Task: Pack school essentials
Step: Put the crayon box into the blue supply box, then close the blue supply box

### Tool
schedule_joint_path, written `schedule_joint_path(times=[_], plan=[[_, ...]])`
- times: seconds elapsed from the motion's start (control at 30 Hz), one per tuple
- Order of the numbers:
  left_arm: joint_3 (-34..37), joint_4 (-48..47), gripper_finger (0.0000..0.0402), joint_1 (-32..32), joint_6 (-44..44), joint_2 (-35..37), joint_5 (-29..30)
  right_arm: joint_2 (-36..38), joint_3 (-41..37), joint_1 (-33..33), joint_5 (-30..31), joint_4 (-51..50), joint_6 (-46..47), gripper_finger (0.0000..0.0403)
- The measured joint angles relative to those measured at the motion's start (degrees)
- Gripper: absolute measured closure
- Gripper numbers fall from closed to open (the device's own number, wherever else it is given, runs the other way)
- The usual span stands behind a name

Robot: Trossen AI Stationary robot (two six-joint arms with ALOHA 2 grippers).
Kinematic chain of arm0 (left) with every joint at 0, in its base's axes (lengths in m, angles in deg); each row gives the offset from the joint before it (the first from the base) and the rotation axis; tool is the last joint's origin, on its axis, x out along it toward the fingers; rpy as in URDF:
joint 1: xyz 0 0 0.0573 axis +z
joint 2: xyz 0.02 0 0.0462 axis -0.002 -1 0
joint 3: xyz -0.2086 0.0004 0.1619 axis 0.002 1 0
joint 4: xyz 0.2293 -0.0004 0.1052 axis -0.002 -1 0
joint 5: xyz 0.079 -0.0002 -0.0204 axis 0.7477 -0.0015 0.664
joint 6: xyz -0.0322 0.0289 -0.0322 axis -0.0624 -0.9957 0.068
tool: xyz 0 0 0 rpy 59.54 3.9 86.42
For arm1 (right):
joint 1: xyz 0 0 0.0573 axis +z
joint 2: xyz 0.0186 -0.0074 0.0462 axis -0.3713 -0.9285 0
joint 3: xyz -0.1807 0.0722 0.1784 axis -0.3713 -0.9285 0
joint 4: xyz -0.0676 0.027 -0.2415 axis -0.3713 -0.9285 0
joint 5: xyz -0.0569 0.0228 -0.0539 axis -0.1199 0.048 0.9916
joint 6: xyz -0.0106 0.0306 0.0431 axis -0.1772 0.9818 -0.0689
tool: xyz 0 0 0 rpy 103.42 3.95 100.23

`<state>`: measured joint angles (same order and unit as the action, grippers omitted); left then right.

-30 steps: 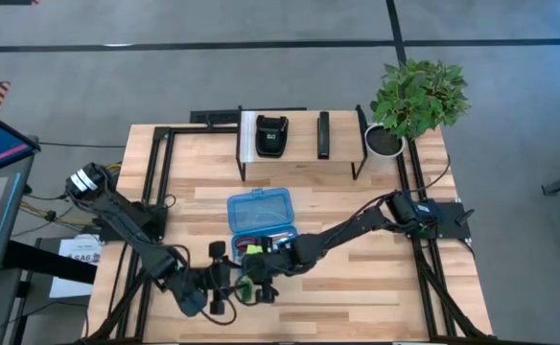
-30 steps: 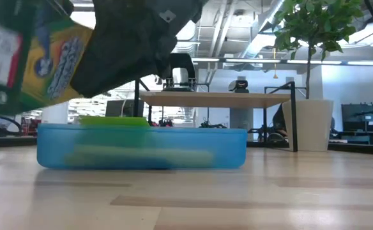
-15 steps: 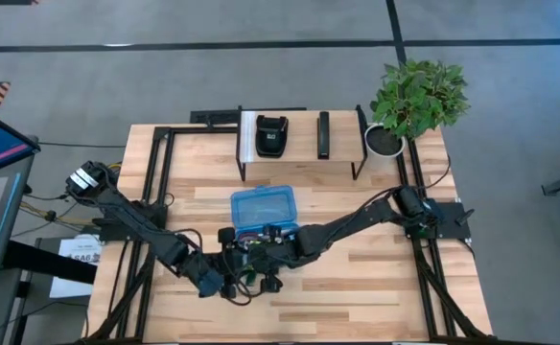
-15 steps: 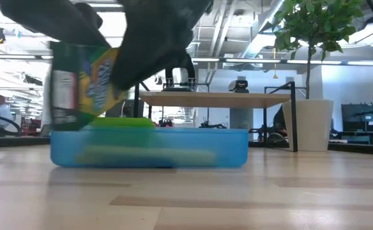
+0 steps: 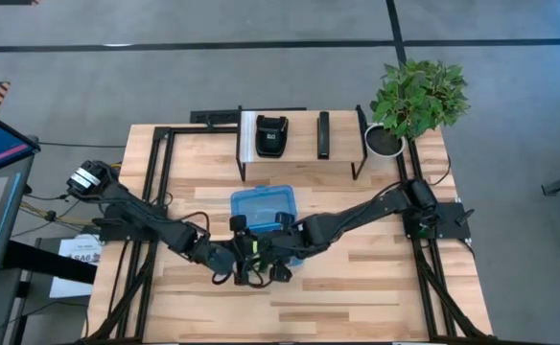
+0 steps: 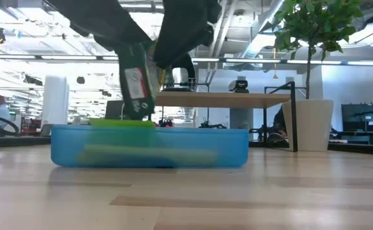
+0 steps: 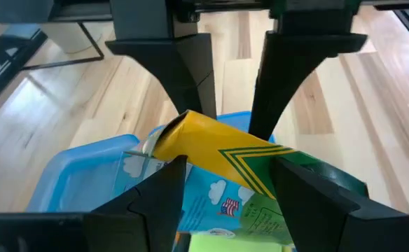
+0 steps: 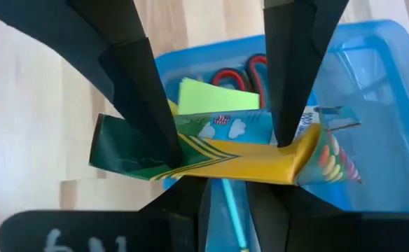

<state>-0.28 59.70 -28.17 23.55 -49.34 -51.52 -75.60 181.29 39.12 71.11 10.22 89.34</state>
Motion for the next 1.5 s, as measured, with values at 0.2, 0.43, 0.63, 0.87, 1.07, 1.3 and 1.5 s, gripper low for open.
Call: schedule_joint_path(times=[0.2, 0.43, 0.63, 0.87, 1.07, 1.3, 1.5], plan=[[3.97, 2.90, 0.0194, 1.67, 2.45, -0.06, -0.81, 0.02, 0.11, -1.42, 0.26, -2.58, 1.85, 0.0294], [8.45, 3.27, 0.0194, 1.49, 7.78, -0.24, -1.36, 0.41, 0.41, -1.84, 0.71, -1.96, 2.55, 0.0294], [9.75, 2.48, 0.0194, -0.36, 9.93, 1.13, -1.02, 0.33, 0.37, -1.74, 0.50, -3.61, 2.53, 0.0294], [9.98, -3.25, 0.0194, -7.58, 9.91, 11.18, 7.49, 0.31, 0.28, 0.39, 0.54, -2.54, -1.14, 0.0294], [16.66, 2.88, 0.0194, -15.60, 10.81, 19.97, 16.87, 0.69, 0.11, 2.17, 0.65, -0.95, -2.46, 0.0294], [29.49, 23.26, 0.0194, -17.43, 5.36, 29.68, 16.15, 4.90, -13.06, 4.12, 0.69, 21.88, -5.13, 0.0294], [35.05, 38.00, 0.0194, -17.26, -6.07, 36.80, 10.85, 15.76, -33.49, 4.11, 0.50, 45.19, -6.32, 0.0294]])
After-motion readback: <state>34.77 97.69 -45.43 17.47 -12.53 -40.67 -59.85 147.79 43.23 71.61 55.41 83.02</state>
